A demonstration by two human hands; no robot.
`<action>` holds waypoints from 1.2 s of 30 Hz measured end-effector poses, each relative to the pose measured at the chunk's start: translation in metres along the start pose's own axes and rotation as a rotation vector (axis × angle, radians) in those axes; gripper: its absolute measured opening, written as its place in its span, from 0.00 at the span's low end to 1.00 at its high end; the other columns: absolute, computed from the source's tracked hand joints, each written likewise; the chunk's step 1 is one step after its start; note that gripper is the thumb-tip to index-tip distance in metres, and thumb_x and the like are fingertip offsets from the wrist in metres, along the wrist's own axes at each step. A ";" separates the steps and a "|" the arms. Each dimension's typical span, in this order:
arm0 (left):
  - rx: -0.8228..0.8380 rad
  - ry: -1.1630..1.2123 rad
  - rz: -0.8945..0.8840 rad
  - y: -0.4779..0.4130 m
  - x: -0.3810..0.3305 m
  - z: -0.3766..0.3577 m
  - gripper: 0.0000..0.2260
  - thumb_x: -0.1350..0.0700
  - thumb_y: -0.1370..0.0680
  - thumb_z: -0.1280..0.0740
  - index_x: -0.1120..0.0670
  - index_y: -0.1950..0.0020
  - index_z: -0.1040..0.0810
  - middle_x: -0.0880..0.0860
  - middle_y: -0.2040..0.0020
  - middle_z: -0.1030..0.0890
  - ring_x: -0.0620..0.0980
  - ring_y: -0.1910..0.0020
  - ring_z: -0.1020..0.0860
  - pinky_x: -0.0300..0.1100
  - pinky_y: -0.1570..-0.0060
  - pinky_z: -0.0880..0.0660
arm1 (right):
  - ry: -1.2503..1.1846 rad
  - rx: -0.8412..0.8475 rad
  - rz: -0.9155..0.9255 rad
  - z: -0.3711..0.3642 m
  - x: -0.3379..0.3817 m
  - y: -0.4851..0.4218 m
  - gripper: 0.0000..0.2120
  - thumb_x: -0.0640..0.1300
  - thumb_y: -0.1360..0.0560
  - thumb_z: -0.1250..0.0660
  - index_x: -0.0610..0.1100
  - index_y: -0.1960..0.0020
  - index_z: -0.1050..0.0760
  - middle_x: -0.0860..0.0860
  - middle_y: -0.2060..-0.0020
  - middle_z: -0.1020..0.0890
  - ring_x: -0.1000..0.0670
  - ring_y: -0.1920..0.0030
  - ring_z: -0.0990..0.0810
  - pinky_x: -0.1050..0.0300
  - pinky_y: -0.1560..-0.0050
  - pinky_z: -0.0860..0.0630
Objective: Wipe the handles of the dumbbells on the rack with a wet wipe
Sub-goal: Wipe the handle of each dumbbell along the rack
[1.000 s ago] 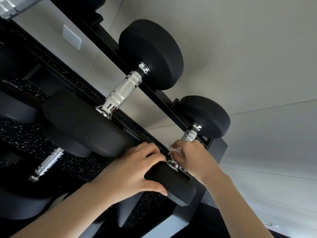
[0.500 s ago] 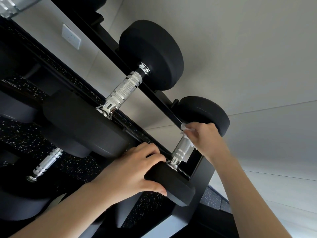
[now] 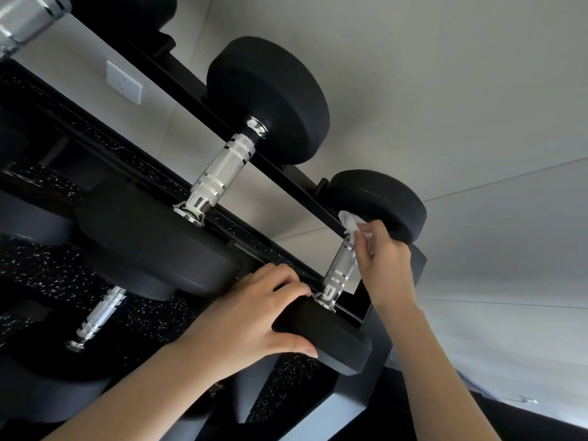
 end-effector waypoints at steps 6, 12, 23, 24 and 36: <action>-0.040 -0.039 -0.053 -0.001 -0.002 0.002 0.32 0.25 0.33 0.42 0.43 0.36 0.30 0.37 0.42 0.34 0.40 0.42 0.32 0.43 0.46 0.26 | -0.138 -0.090 -0.125 -0.002 -0.010 0.013 0.05 0.39 0.23 0.37 0.37 0.52 0.28 0.50 0.75 0.26 0.53 0.76 0.29 0.57 0.75 0.29; -0.056 -0.185 -0.133 -0.002 -0.015 0.008 0.31 0.29 0.29 0.42 0.49 0.38 0.26 0.41 0.44 0.30 0.40 0.44 0.31 0.38 0.44 0.29 | -0.232 -0.067 -0.177 -0.003 -0.013 0.022 0.06 0.43 0.21 0.40 0.40 0.47 0.32 0.51 0.70 0.25 0.55 0.73 0.28 0.60 0.75 0.32; -0.002 -0.458 -0.043 0.004 -0.036 0.013 0.38 0.26 0.30 0.49 0.50 0.32 0.28 0.42 0.38 0.28 0.42 0.42 0.28 0.37 0.43 0.32 | -0.519 -0.142 -0.282 -0.004 -0.029 0.046 0.04 0.41 0.21 0.41 0.41 0.53 0.35 0.48 0.68 0.26 0.52 0.71 0.30 0.57 0.70 0.34; -0.035 -0.515 -0.061 0.005 -0.040 0.014 0.37 0.27 0.29 0.49 0.51 0.33 0.27 0.44 0.39 0.26 0.43 0.43 0.26 0.40 0.44 0.29 | -0.542 -0.153 -0.280 0.000 -0.033 0.053 0.04 0.41 0.21 0.41 0.41 0.53 0.35 0.48 0.68 0.26 0.51 0.71 0.31 0.56 0.70 0.34; -0.181 -0.788 0.017 0.060 -0.071 -0.025 0.36 0.33 0.26 0.46 0.57 0.26 0.36 0.55 0.30 0.31 0.53 0.34 0.31 0.51 0.41 0.28 | -0.735 -0.358 -0.360 0.038 -0.064 0.183 0.04 0.41 0.22 0.38 0.45 0.54 0.33 0.45 0.68 0.23 0.50 0.69 0.28 0.58 0.70 0.33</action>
Point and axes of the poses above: each hand's wrist, its own y-axis away from the middle knuckle, its own z-axis out of the back of the hand, x = y × z, the point moved 6 cm from there along -y, towards the middle knuckle
